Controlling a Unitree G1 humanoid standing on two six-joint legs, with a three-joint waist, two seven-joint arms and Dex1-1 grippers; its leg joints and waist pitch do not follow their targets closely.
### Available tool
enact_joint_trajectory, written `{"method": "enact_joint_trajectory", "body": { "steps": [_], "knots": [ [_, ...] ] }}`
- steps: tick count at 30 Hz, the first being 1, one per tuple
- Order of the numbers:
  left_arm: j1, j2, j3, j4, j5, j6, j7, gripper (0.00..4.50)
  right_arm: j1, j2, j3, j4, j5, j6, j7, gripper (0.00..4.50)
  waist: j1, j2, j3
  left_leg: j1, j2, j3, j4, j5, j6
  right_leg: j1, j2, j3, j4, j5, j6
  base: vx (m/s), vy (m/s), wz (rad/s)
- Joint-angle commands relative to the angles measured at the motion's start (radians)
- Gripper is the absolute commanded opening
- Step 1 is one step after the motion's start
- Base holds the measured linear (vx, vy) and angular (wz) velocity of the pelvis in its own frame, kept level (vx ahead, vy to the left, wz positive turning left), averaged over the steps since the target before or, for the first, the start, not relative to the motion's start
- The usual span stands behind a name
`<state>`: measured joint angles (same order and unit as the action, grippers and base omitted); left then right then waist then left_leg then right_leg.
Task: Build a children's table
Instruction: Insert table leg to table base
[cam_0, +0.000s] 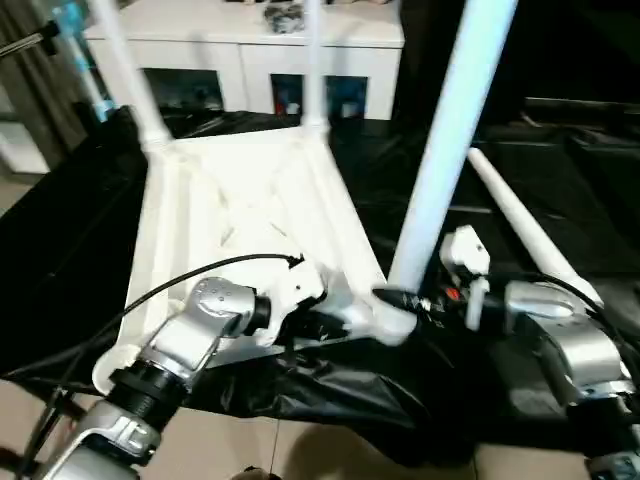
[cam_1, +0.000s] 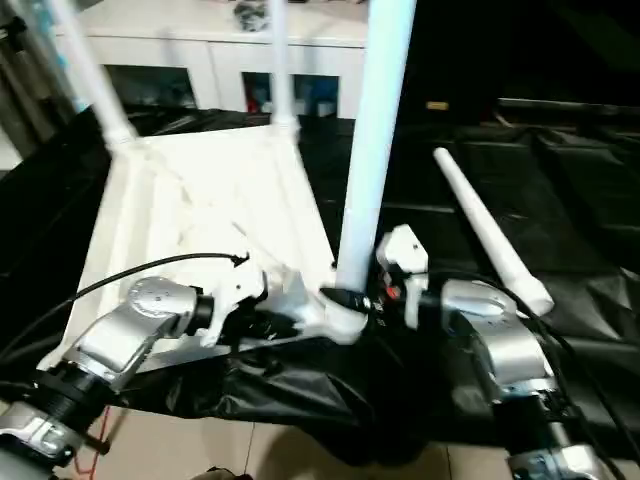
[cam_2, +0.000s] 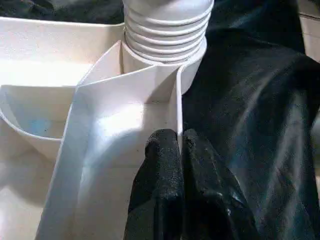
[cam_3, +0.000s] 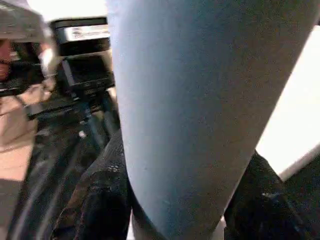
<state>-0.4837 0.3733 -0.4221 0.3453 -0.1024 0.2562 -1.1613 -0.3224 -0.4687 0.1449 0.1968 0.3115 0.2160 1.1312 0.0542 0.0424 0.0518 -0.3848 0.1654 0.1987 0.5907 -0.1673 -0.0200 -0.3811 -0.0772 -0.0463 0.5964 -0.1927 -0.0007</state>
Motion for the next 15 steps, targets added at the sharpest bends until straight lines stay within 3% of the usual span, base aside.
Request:
{"method": "enact_joint_trajectory", "body": {
  "steps": [1,7,12,15],
  "knots": [
    [-0.043,-0.025,-0.042,-0.08,-0.037,-0.038,-0.085,0.0,0.037,0.004,0.085,0.039,-0.022,0.035,0.041,1.88,-0.003,-0.006,-0.06,0.029,0.069,-0.032,-0.078,-0.313,0.026,0.02,-0.071,0.045,-0.079,-0.261,-0.226,0.0,0.0,0.0],
    [-0.054,-0.014,-0.04,-0.059,-0.038,-0.059,-0.128,0.0,0.056,-0.012,0.099,0.037,-0.031,0.006,0.096,1.88,0.004,-0.006,-0.062,0.028,0.07,-0.031,-0.076,-0.284,0.035,0.025,-0.071,0.042,-0.072,-0.212,-0.245,0.0,0.0,0.0],
    [-0.068,-0.036,-0.011,-0.012,-0.001,-0.056,-0.044,0.0,0.058,0.015,0.077,0.054,-0.039,-0.004,0.038,1.88,0.004,-0.008,-0.056,0.034,0.071,-0.032,-0.079,-0.335,0.016,0.019,-0.073,0.044,-0.081,-0.308,-0.229,0.0,0.0,0.0],
    [-0.074,-0.059,0.012,0.001,0.002,-0.039,0.007,0.0,0.051,0.057,0.037,0.086,-0.043,-0.016,-0.04,1.88,-0.001,-0.01,-0.051,0.036,0.069,-0.037,-0.081,-0.386,-0.007,0.013,-0.077,0.043,-0.091,-0.418,-0.202,0.0,0.0,0.0]
  ]
}}
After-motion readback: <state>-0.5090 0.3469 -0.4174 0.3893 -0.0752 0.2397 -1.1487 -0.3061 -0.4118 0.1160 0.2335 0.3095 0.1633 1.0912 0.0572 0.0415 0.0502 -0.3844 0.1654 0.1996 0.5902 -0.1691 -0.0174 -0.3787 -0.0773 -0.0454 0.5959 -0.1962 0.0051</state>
